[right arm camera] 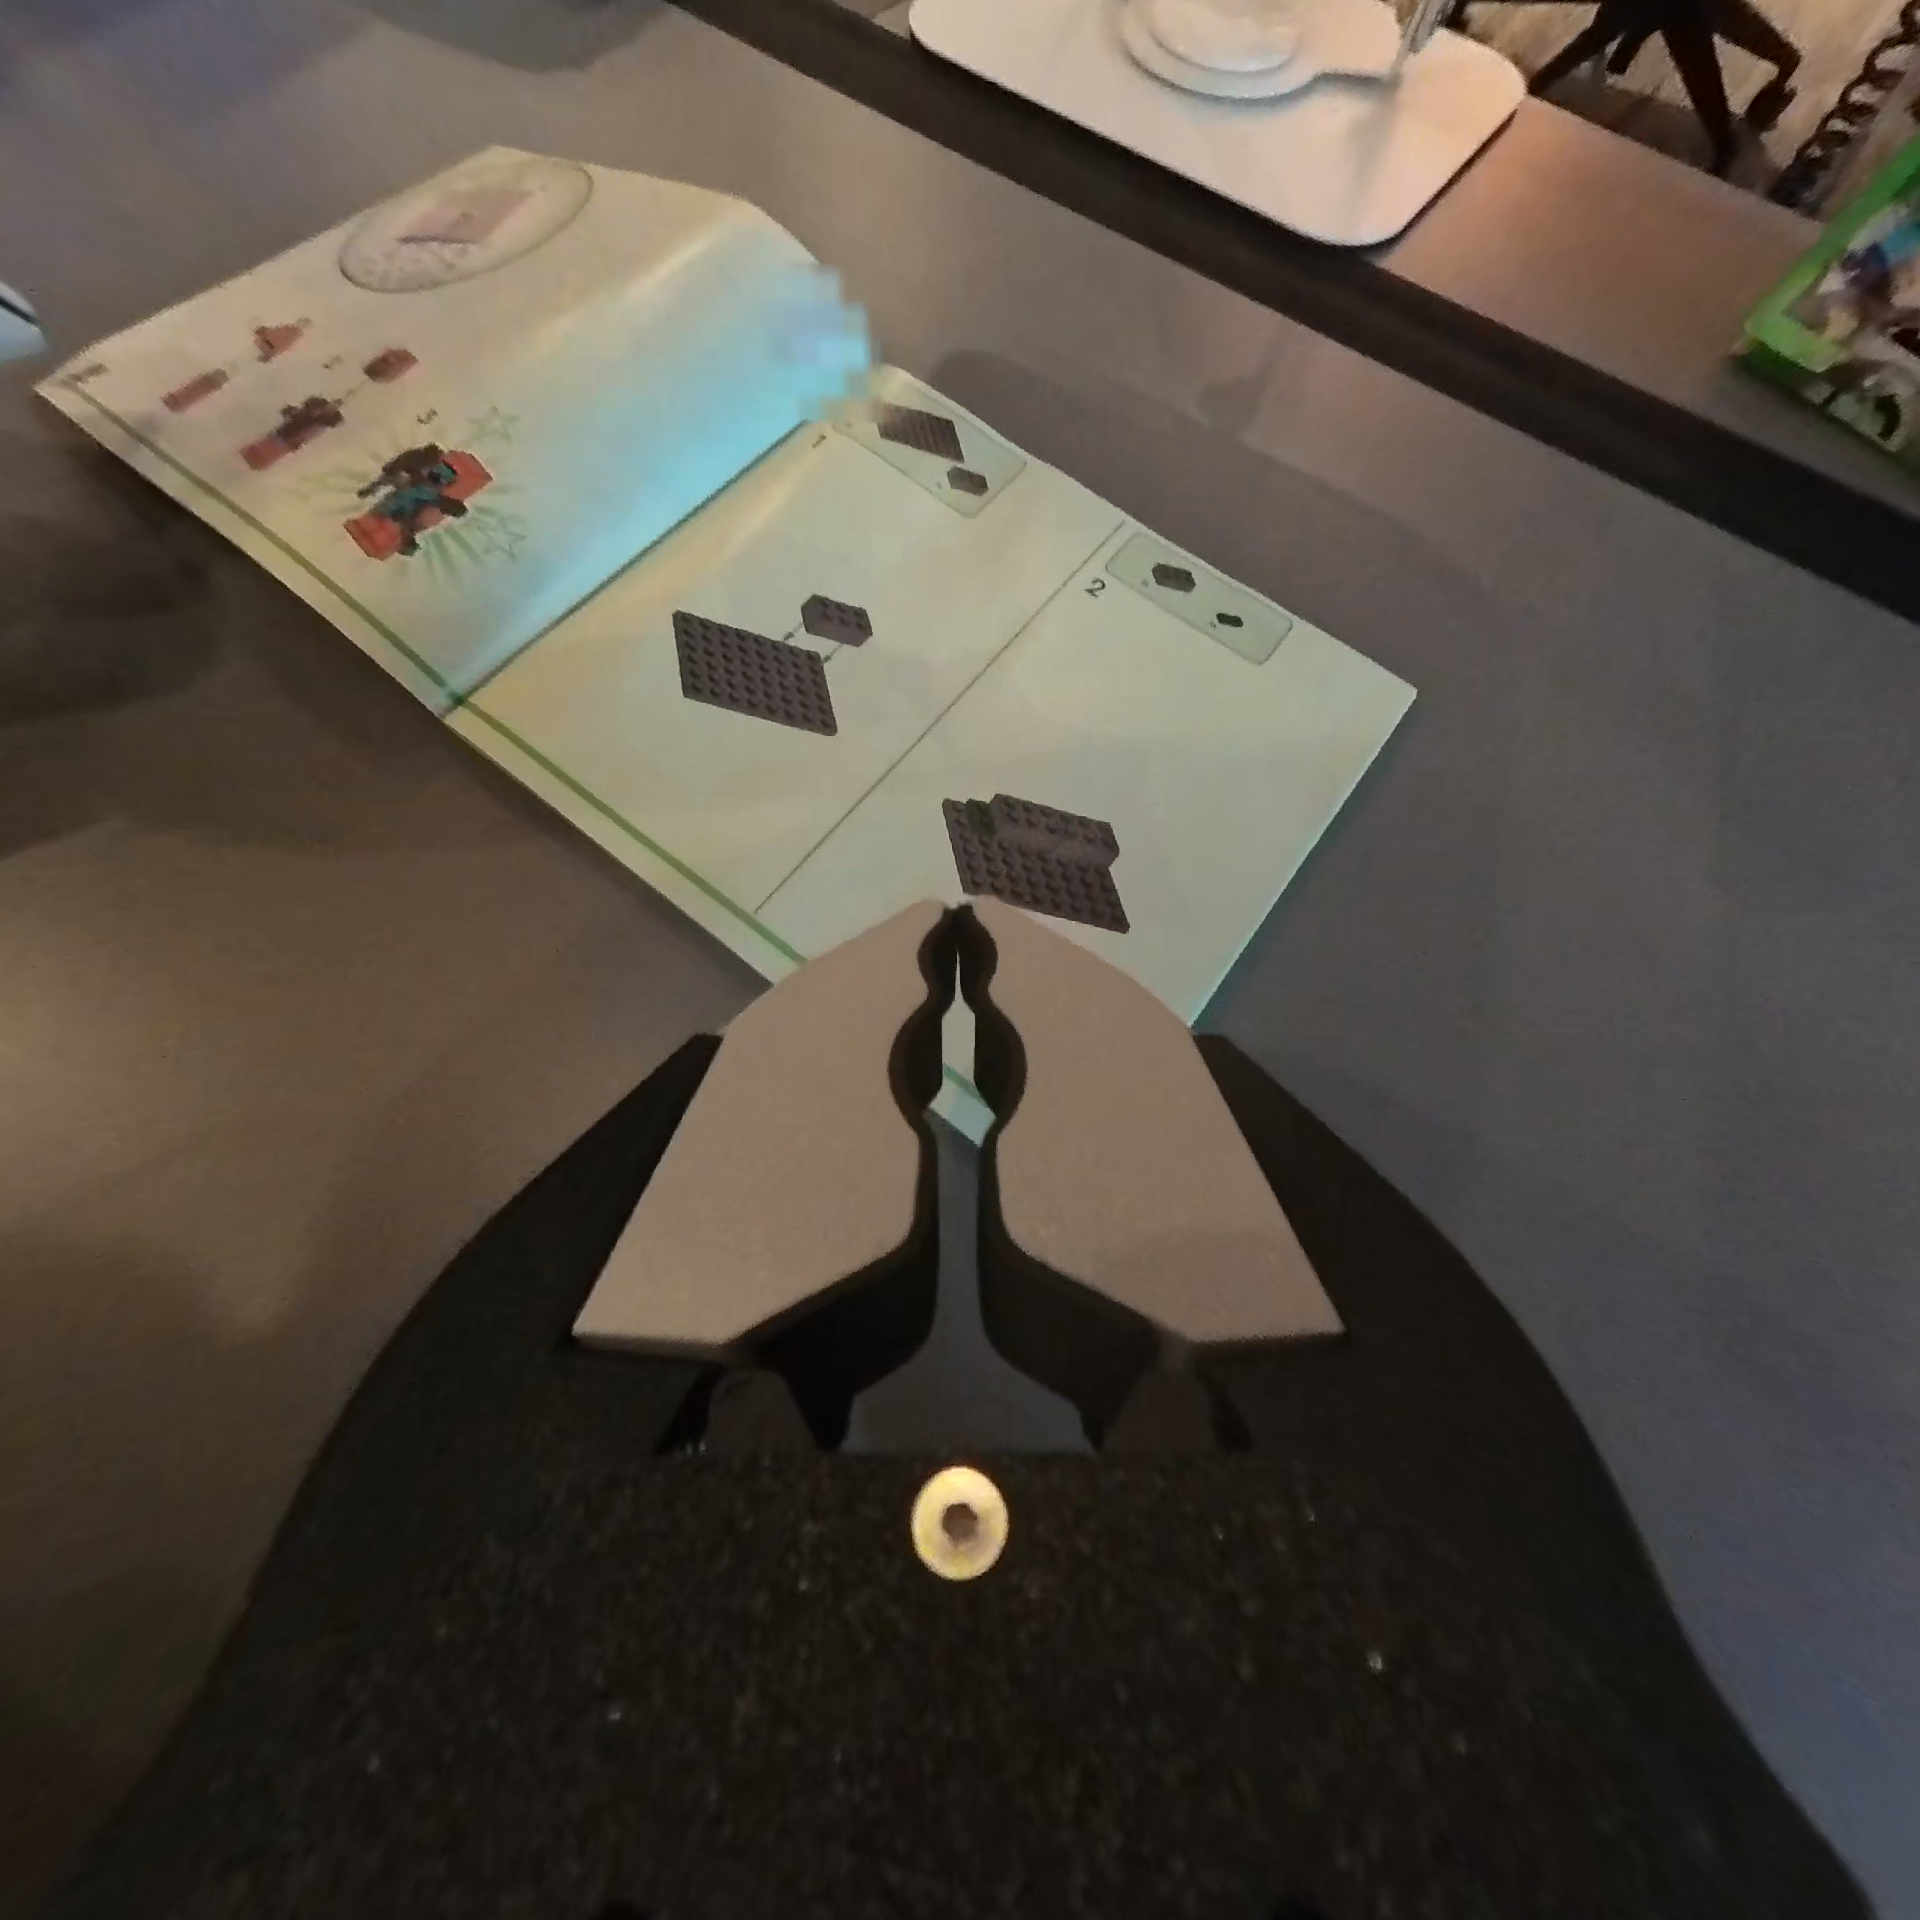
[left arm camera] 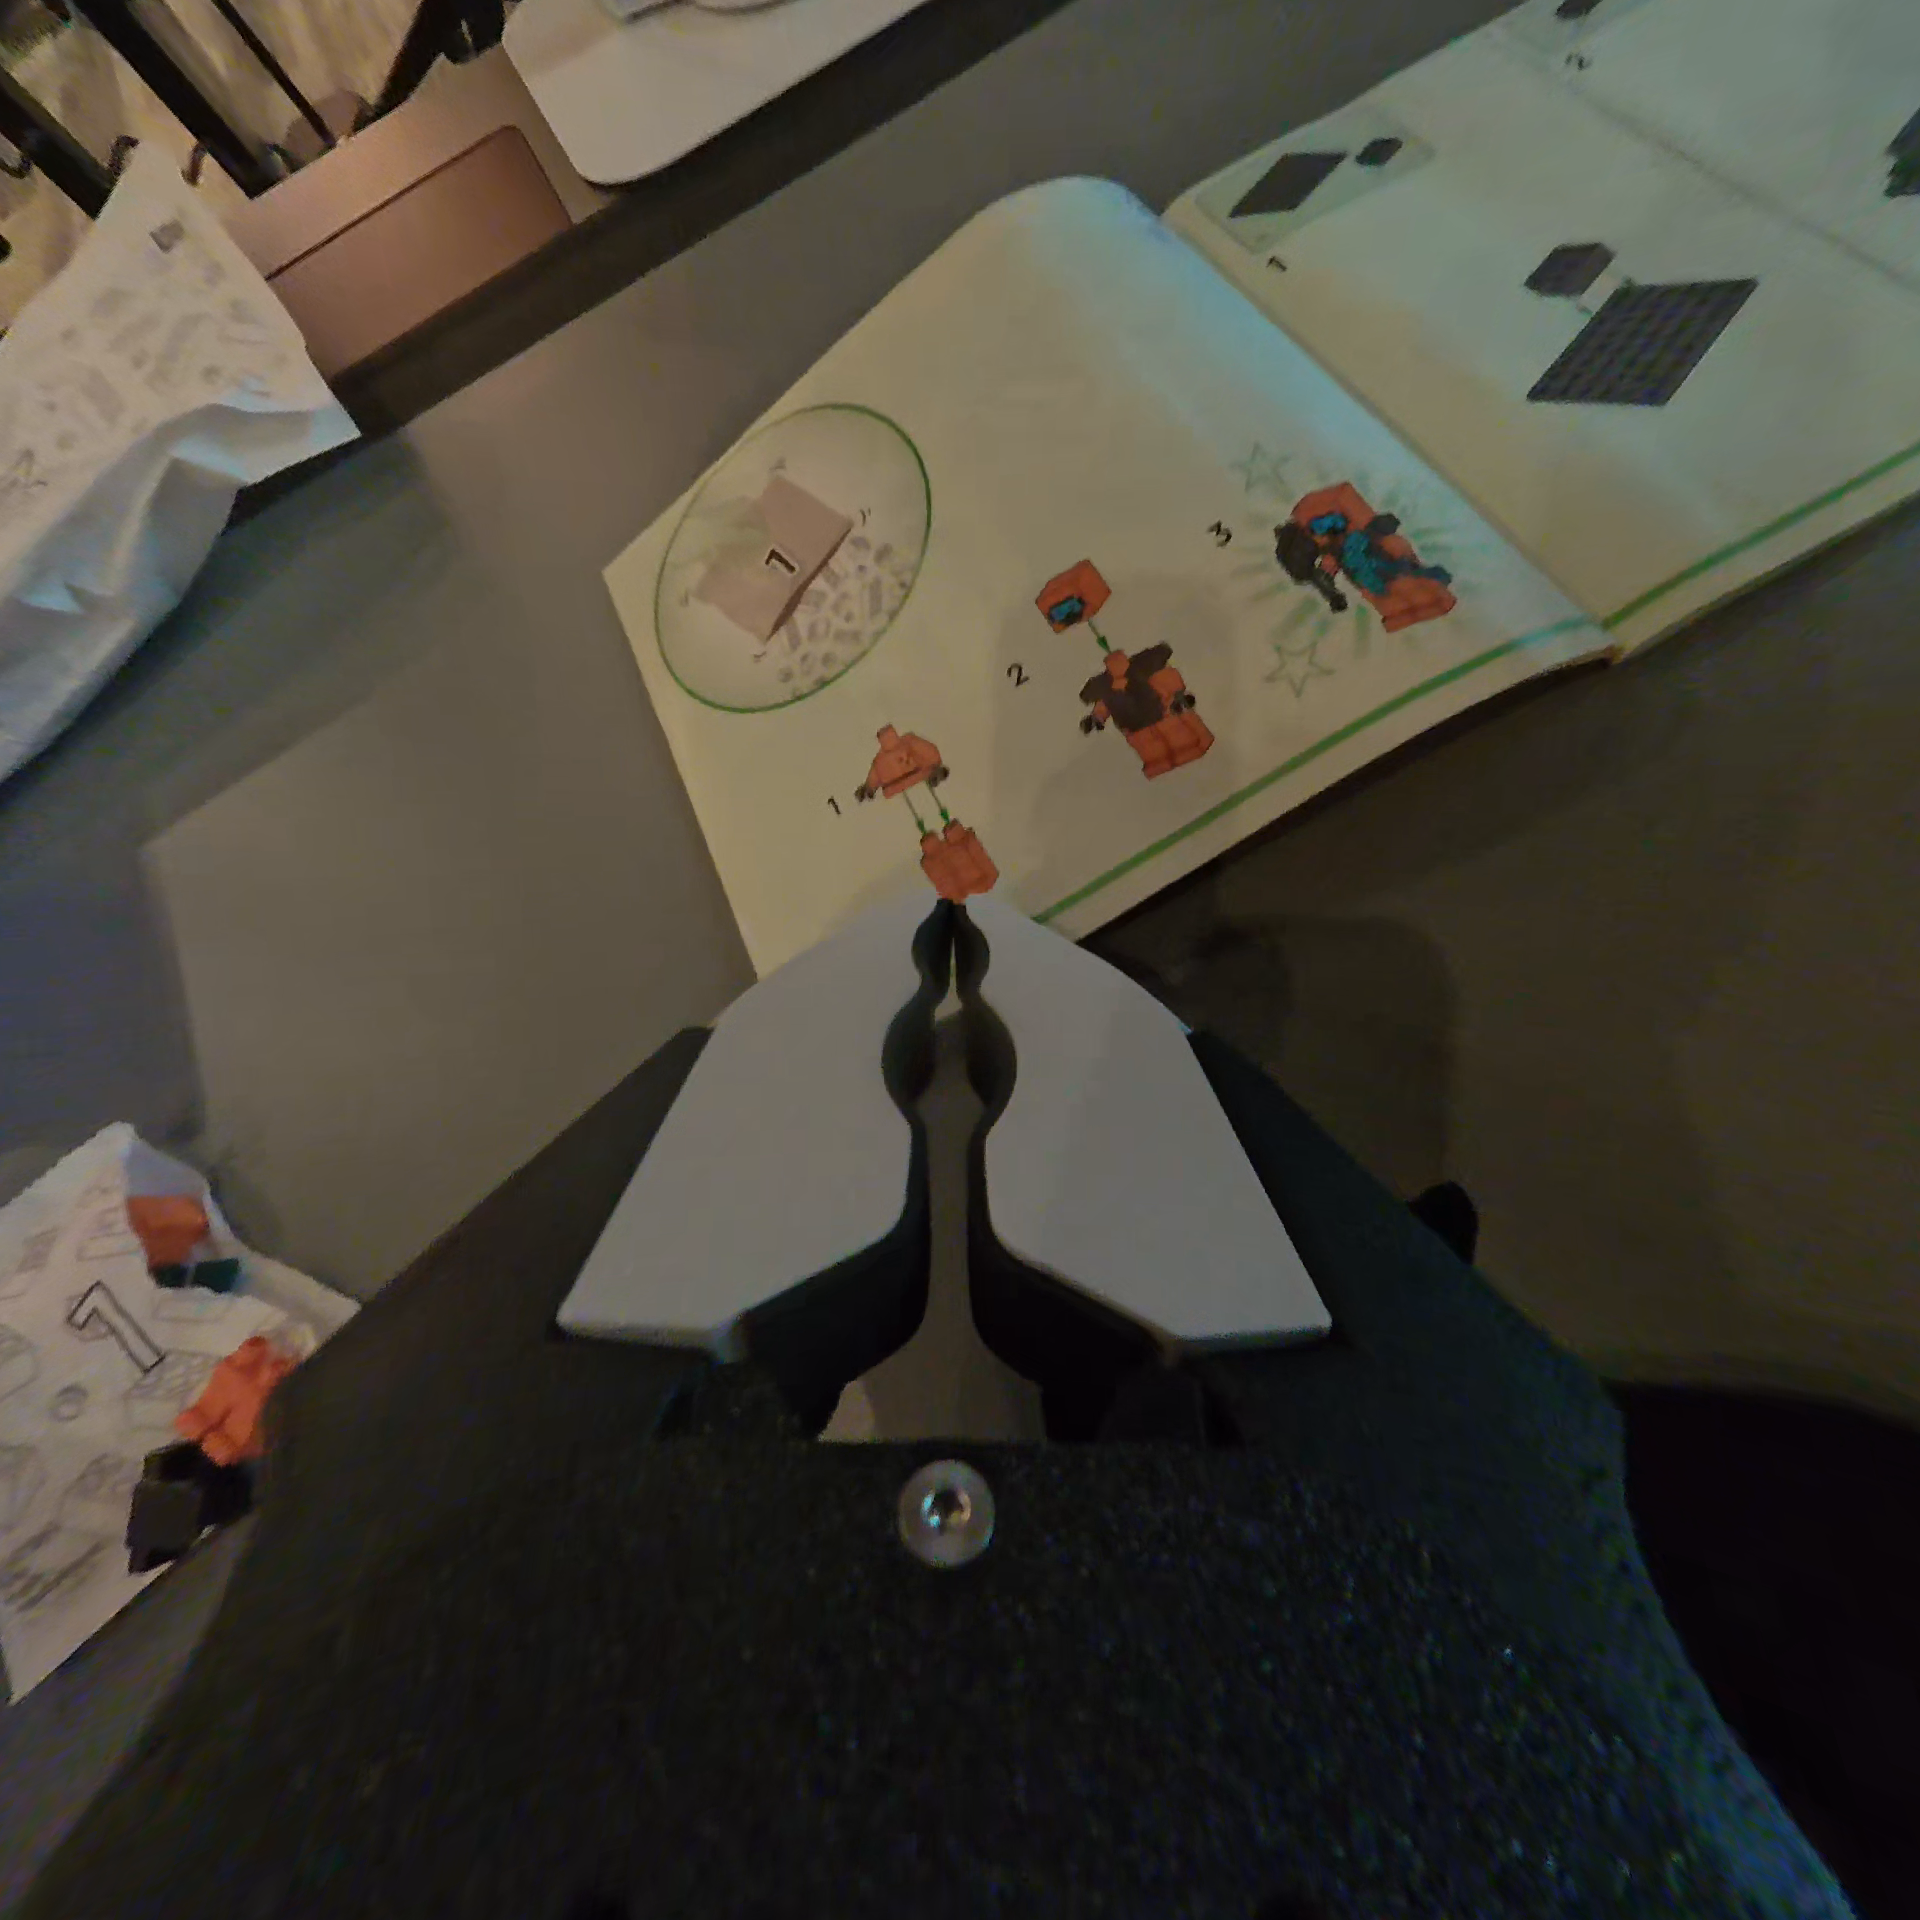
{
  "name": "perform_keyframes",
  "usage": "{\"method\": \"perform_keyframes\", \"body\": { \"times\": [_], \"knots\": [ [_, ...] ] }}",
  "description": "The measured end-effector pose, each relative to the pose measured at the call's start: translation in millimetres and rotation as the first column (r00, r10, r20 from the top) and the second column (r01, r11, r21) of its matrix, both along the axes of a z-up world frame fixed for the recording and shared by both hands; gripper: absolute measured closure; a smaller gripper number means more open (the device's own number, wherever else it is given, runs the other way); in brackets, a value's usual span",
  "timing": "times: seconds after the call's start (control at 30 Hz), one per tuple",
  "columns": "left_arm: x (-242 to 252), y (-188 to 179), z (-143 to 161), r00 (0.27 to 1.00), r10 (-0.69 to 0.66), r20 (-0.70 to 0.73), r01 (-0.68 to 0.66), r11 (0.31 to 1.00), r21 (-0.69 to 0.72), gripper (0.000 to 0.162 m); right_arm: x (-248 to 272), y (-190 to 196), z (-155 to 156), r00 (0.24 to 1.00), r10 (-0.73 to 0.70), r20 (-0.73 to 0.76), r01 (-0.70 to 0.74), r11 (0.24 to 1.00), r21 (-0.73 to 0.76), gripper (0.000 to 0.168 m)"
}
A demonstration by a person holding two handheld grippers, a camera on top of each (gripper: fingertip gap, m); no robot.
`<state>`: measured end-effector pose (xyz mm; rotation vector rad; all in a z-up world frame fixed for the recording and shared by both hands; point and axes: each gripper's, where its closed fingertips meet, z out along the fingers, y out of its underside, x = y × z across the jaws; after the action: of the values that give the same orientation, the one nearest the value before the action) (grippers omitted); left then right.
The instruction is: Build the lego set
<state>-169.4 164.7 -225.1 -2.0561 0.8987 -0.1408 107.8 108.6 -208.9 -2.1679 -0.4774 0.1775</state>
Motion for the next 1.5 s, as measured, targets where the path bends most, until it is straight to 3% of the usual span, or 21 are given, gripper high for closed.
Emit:
{"method": "perform_keyframes", "body": {
  "times": [1.5],
  "knots": [
    [10,-16,-15,0.999,-0.017,-0.035,0.014,0.997,-0.079,0.162,-12,-19,-12,0.998,-0.017,0.054,0.017,1.000,-0.002,0.168]
  ]
}}
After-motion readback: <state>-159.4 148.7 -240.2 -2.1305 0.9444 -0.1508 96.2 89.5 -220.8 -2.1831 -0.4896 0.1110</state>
